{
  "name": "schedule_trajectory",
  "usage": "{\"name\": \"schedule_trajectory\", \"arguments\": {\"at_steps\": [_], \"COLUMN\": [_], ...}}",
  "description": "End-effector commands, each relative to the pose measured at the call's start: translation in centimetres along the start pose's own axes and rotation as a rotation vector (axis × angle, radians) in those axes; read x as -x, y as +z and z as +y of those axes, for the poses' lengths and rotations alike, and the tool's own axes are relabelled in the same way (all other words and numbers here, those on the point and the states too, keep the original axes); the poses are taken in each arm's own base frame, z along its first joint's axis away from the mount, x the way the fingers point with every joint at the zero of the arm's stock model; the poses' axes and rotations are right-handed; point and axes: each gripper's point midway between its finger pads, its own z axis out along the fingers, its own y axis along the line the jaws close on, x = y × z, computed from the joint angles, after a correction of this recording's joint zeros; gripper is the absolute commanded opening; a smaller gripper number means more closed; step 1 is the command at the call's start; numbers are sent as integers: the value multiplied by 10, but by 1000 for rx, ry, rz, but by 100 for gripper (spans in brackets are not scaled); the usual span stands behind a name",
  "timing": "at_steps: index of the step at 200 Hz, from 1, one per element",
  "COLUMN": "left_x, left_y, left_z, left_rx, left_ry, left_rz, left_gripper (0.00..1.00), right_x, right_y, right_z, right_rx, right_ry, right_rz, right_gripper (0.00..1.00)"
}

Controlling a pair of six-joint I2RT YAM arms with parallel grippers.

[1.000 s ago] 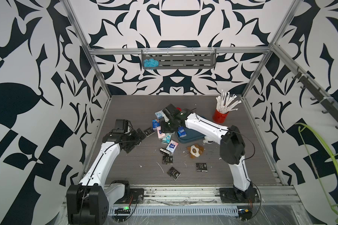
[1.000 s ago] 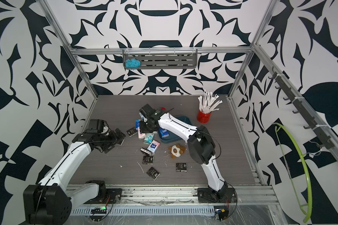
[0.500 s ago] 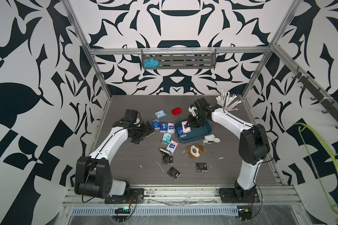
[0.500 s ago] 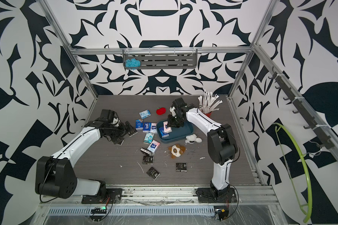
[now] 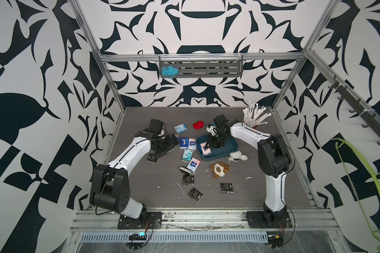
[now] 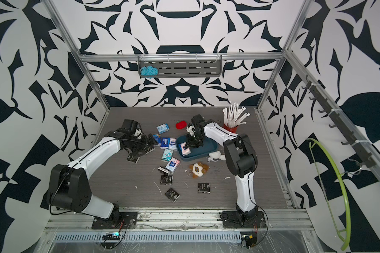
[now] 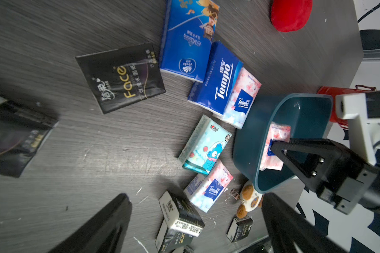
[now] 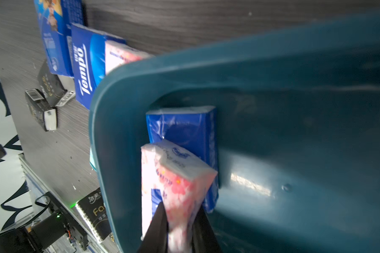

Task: Put the pocket tissues into the storage box
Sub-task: Place the pocket tissues in the storage box.

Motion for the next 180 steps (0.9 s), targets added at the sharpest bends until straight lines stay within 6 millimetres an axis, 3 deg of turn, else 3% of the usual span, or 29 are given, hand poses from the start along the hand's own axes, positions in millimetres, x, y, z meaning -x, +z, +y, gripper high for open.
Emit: {"name": "schedule_trajectory", "arguments": {"at_steps": [1,29,61,91,124,152,180], "left_x": [-5,-10,-11,-12,-13,-15,-20], "left_y": [-6,-9,-11,-12,-10,-9,-6], "left_z": [7,12,14,14,12,11,13], "left_rx": [13,16,18,13,4,-3,-8], "left_ry": [-4,-12,-17,-20,-7,15,34], "left_rz": [-22,-35,-44,-46,-32,-14,3], "left_gripper": [100,100,100,100,100,100,100], "right_x": [20,24,27,27,26,13,-11], "right_y": [-12,-6,-4,-12,-34,-51,-62], "right_z": [22,22,24,22,15,14,22], "right_rx": [53,61,60,22,-73,-200,-366], "right_ry": [-60,-56,-65,-82,-68,-41,-4], "right_rz": [-57,-48,-36,-37,-92,-132,-182], "right_gripper": [17,19,29,45,62,72,89]}}
